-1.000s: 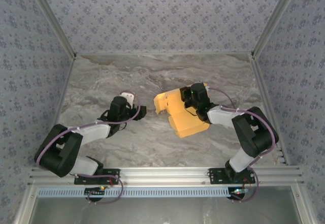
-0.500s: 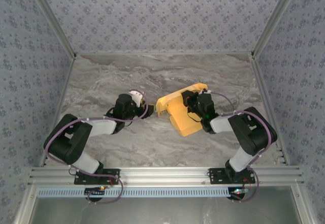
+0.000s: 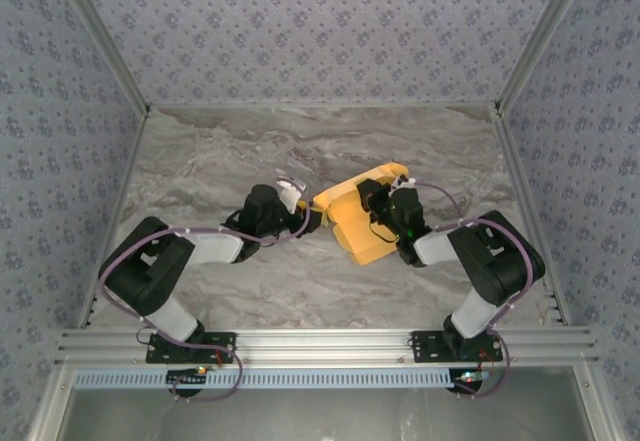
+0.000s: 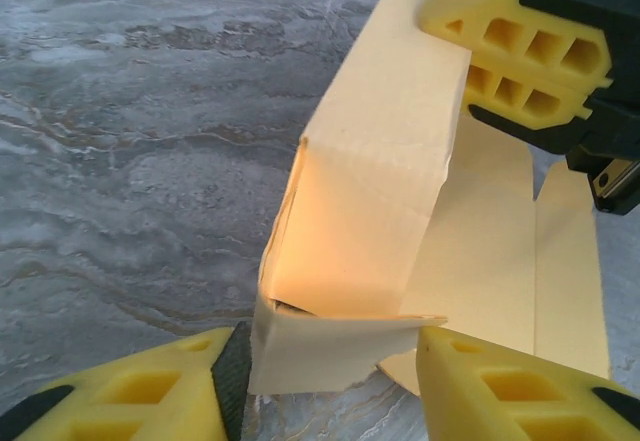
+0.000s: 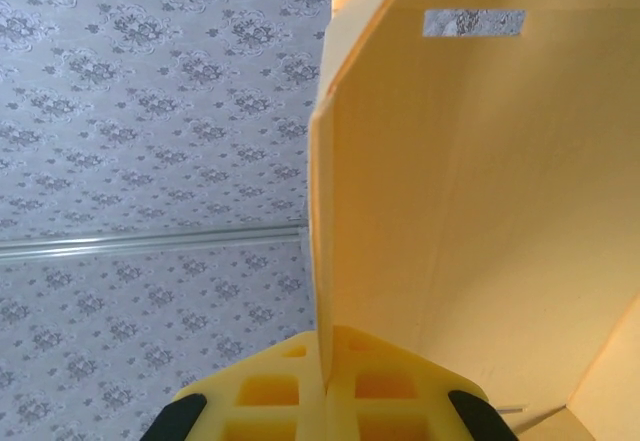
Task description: Fold the paper box
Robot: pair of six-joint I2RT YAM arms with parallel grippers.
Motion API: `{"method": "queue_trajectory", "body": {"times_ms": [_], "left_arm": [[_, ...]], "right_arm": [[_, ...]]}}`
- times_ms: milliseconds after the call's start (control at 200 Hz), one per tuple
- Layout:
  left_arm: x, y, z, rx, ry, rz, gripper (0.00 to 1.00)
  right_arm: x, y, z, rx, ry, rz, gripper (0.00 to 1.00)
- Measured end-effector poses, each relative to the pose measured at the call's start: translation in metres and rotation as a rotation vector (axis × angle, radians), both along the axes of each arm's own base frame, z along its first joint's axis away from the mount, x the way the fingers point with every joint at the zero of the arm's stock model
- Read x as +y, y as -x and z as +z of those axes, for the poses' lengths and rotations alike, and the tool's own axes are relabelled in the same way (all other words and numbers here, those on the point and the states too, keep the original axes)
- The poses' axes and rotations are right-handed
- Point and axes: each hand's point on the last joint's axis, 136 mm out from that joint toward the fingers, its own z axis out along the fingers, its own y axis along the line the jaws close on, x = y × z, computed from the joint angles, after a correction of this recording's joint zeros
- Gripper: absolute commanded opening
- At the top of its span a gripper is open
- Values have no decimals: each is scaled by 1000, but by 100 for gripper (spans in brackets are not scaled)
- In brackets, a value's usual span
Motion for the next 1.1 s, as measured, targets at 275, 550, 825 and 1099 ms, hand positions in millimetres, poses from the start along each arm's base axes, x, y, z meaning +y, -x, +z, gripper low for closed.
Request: {"method": "queue_trajectory", "body": {"times_ms": [275,550,825,1099], "left_arm": [[-18,14,-8,16,-2,-54,33],[-25,8,-9,11,-1,-38,36],[-22,-1,-10,-11,-33,28,37],[-24,-6,-17,-18,-70,83,37]], "right_arm": [[0,5,-3,-7,15,-12,0],[0,6,-5,-6,20,-39,0],[-2,8,-6,-3,13,-76,0],[10,15,-6,1,2,-74,0]]}}
